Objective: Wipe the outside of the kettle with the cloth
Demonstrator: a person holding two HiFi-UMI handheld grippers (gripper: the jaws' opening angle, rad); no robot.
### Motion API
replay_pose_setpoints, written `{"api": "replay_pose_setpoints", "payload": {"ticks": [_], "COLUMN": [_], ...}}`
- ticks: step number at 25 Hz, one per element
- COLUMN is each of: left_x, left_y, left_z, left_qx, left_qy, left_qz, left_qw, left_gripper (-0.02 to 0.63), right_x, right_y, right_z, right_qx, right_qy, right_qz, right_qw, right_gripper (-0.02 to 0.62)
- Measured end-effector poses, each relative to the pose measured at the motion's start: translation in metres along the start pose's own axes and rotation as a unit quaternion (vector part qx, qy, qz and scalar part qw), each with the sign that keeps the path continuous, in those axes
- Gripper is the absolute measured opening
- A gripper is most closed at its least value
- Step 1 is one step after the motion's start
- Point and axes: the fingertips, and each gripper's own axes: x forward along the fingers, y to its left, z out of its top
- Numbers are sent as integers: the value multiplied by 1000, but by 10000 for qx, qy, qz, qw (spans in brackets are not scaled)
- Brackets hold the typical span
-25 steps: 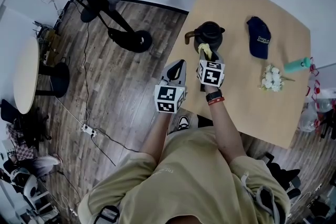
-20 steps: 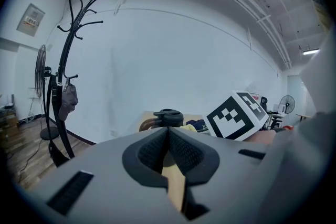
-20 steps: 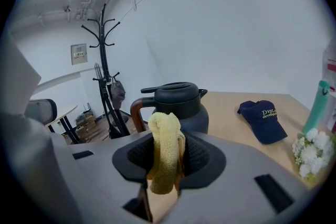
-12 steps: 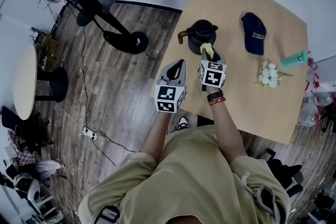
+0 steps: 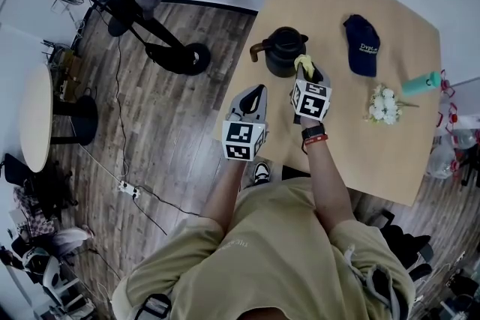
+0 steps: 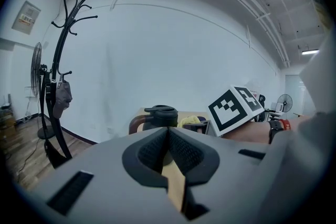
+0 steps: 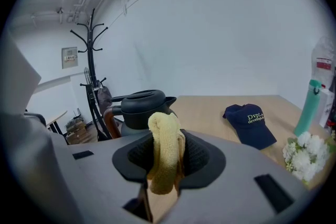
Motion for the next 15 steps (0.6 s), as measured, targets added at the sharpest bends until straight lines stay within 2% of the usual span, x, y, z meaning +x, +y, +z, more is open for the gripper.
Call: {"api": "replay_pose_setpoints", "payload": {"ticks": [15], "left_x": [10], "left_y": [-3], "left_z": [-3], "left_qx": [51], "left_qy": [79], "left_qz": [4], "left_qw": [10000], "left_gripper": [21], "right_x": [40], "right_y": [-39], "right_z": [13], "right_qx": [57], "right_qy": [-3], "right_qz": [-17], "right_qw": [10000], "right_gripper": [126]}}
